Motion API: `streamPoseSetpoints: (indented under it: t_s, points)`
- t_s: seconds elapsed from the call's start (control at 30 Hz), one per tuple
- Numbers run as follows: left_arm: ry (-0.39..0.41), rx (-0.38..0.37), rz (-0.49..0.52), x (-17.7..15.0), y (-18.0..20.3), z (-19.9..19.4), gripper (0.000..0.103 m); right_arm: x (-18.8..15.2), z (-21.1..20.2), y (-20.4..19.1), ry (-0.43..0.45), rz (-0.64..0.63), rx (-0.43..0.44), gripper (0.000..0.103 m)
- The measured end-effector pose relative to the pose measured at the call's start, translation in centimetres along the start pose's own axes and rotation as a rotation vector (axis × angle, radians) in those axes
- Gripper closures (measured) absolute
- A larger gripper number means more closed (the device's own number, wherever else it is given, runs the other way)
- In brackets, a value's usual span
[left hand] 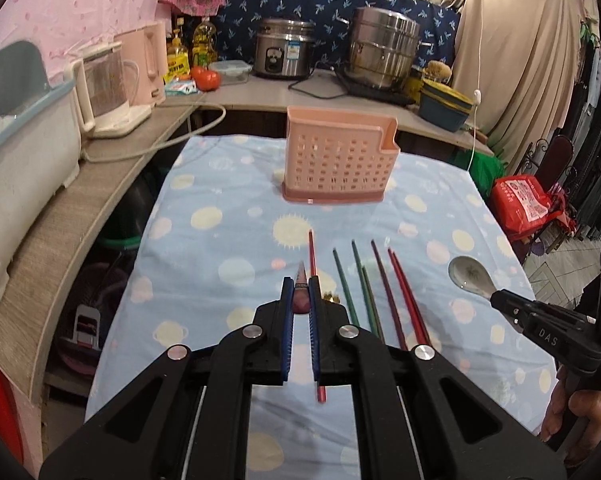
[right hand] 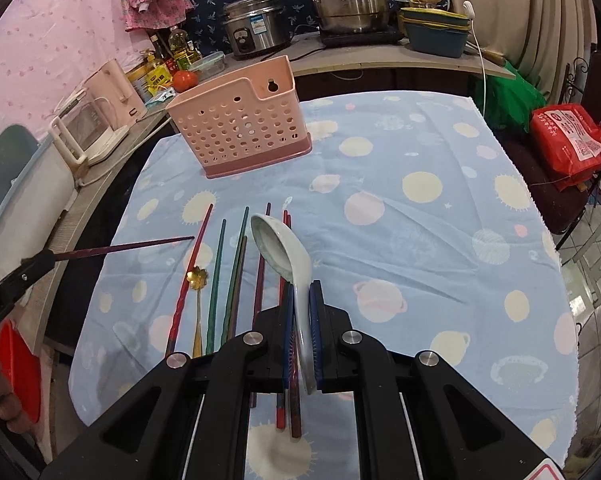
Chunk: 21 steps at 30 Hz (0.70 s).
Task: Organize utensils
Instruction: 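Lift and carry the spoon and chopstick over the pink utensil holder with both tools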
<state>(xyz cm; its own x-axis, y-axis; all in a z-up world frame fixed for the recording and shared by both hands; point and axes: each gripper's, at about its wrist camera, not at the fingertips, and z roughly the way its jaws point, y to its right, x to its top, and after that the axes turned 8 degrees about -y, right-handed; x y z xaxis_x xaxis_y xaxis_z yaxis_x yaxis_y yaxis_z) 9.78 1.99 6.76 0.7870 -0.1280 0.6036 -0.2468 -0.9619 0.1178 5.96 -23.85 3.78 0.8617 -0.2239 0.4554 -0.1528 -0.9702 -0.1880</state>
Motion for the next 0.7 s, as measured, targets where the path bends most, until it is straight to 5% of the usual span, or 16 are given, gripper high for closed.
streamPoseSetpoints:
  t_s: [0.7]
  points:
    - [0.334, 0.018, 0.038, 21.6, 1.7, -4.2, 0.096, 19.0, 1.9, -2.8, 0.048, -0.118, -0.086, 0.095]
